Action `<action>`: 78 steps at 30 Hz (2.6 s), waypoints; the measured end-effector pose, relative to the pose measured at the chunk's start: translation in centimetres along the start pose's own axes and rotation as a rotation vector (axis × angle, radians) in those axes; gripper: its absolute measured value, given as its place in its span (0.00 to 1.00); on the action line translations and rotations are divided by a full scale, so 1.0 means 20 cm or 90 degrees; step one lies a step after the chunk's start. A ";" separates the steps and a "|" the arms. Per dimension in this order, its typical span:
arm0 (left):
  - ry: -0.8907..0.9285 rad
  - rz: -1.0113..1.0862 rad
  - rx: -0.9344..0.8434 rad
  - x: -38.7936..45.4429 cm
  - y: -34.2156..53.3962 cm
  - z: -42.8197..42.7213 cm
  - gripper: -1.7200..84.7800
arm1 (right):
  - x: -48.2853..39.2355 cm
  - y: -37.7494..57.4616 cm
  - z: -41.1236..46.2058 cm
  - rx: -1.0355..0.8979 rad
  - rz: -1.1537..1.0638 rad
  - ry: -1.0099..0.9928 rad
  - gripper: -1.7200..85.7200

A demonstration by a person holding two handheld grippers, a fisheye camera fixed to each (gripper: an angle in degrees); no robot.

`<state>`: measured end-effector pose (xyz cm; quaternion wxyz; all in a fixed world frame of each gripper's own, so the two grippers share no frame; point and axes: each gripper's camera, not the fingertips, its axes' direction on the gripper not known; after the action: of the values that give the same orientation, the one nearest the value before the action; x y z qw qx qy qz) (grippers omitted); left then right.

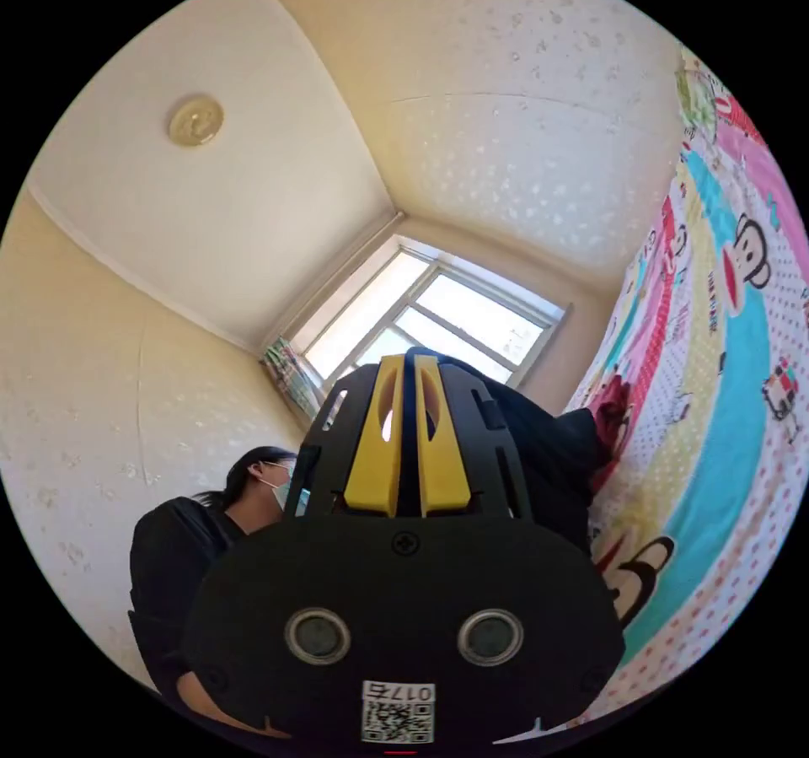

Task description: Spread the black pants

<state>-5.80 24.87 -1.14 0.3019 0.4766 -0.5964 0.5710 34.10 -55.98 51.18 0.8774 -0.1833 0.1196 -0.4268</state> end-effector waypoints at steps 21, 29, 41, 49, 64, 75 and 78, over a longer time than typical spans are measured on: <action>0.054 0.133 -0.350 0.50 0.41 0.53 0.13 | 0.55 0.46 1.39 -0.415 -0.093 0.550 0.16; 0.068 0.138 -0.343 0.52 0.39 0.53 0.12 | 1.20 0.31 2.26 -0.567 -0.163 0.736 0.17; 0.028 0.065 -0.224 0.40 0.34 0.35 0.11 | 1.34 0.45 2.61 -0.800 -0.056 0.572 0.07; 0.071 -0.069 -0.180 0.33 0.41 0.26 0.20 | 0.35 0.33 2.15 -0.532 -0.040 0.205 0.05; 0.217 0.041 -0.051 0.89 0.31 -0.14 0.14 | -1.35 0.10 1.41 -0.176 -0.240 0.018 0.04; 0.314 0.395 0.139 2.12 0.06 -0.34 0.13 | -2.66 0.26 1.23 0.205 -0.656 0.499 0.04; 0.238 0.418 0.036 2.29 -0.11 0.19 0.13 | -2.47 -0.18 1.36 0.187 -0.607 0.564 0.04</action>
<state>-19.76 11.19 40.58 0.1931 0.1562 -0.6357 0.7309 11.57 -12.86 79.86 0.4766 0.0979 0.3155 -0.8147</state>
